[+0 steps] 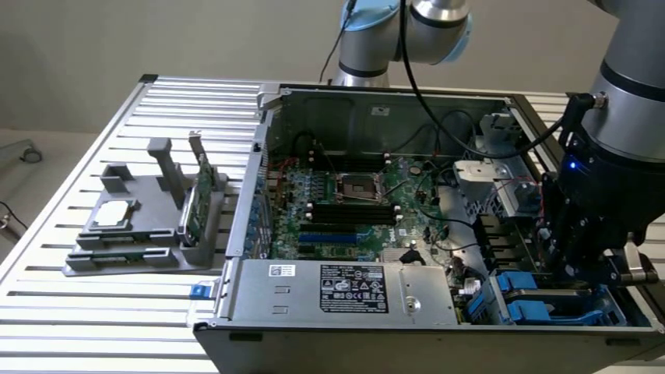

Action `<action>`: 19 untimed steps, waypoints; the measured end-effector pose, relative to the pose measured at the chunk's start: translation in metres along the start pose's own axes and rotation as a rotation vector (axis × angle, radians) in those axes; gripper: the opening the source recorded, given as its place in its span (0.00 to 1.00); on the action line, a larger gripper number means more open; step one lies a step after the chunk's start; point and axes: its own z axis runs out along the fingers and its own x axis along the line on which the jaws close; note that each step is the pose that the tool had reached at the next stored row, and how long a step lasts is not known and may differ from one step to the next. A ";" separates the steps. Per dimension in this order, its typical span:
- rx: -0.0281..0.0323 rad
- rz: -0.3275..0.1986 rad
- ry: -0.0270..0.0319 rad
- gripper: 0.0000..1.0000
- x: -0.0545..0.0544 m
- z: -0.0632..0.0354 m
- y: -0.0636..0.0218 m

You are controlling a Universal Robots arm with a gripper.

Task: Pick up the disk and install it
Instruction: 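Insert the first disk wire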

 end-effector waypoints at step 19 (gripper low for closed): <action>0.0012 0.029 -0.0076 0.17 0.001 0.0015 0.0009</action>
